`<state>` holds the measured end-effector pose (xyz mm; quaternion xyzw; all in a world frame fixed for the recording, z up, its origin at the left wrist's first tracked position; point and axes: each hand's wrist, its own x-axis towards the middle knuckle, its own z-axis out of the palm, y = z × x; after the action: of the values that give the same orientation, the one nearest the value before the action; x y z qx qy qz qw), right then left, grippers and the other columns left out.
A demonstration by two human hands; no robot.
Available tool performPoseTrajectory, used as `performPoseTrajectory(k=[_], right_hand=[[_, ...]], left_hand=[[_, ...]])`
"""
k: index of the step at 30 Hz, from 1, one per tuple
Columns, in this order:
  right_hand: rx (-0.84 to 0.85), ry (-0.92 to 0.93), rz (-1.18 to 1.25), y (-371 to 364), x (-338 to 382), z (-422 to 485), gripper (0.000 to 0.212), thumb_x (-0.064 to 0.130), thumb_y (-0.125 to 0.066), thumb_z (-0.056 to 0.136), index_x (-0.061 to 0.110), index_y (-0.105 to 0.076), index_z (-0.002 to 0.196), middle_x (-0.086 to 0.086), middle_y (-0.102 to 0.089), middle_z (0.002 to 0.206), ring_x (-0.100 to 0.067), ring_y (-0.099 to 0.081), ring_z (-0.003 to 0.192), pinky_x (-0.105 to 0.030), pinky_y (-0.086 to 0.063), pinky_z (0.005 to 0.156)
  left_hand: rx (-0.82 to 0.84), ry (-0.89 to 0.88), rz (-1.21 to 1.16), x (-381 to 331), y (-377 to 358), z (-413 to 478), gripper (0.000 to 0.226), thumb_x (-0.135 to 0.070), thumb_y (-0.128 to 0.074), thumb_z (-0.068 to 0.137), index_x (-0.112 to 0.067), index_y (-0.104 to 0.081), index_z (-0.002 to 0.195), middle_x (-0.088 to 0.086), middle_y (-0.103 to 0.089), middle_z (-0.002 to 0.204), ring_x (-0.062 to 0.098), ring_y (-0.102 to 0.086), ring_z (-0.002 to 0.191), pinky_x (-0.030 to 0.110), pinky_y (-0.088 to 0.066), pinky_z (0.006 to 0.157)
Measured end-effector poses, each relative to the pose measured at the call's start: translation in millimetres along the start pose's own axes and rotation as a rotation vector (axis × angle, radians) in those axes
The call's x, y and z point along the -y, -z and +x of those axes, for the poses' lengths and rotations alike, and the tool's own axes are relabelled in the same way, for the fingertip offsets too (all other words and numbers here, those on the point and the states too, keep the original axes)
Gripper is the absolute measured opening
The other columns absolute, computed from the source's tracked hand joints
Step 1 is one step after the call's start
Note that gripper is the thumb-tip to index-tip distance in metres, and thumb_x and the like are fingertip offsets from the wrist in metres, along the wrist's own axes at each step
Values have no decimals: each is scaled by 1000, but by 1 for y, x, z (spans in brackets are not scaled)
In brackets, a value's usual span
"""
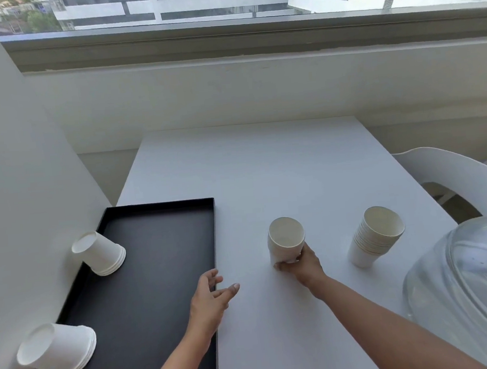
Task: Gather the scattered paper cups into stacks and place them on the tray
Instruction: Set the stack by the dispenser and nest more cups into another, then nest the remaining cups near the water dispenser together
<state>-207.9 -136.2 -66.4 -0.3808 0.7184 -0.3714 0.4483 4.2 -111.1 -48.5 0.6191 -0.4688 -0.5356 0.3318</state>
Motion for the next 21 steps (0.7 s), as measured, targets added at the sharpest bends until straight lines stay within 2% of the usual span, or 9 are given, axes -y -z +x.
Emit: performPoseTrajectory(k=[5,11,13,17,21], right_hand=[[-3,-46,-58,-2,-7,1,55,17,-78,71,18,-49,117,-10,-52,124,-23,-53,110,-32,-45,84],[-20,-69,-202,9,-20,-18,67,19,-73,78,14,-38,134,-6,-41,135,-21,-44,123,-25,-38,93],[-30,-31,-335,15,-24,-27,66,23,-70,80,14,-37,136,-7,-39,139,-21,-38,129,-28,-36,101],[61,96,-841,28,-38,-53,64,38,-54,90,16,-26,143,-3,-23,152,-23,-19,140,-36,-28,110],[103,128,-1000,41,-60,-78,62,42,-44,94,17,-19,145,0,-11,157,-20,-9,144,-40,-19,114]], left_hand=[[23,-4,13,-2,-4,-1,56,-20,-68,83,-17,-40,132,-1,-49,123,2,-55,88,26,-47,75],[82,-21,40,-2,-12,-9,52,-21,-67,83,-18,-42,129,0,-50,123,8,-56,91,28,-48,76],[109,-19,52,0,-16,-13,51,-21,-67,83,-18,-43,128,0,-50,123,12,-57,94,30,-48,77],[179,-10,61,4,-29,-22,42,-21,-65,85,-21,-46,123,1,-52,123,17,-56,101,29,-48,76],[243,-12,91,9,-47,-30,34,-21,-60,88,-26,-45,118,1,-53,123,21,-56,106,30,-49,77]])
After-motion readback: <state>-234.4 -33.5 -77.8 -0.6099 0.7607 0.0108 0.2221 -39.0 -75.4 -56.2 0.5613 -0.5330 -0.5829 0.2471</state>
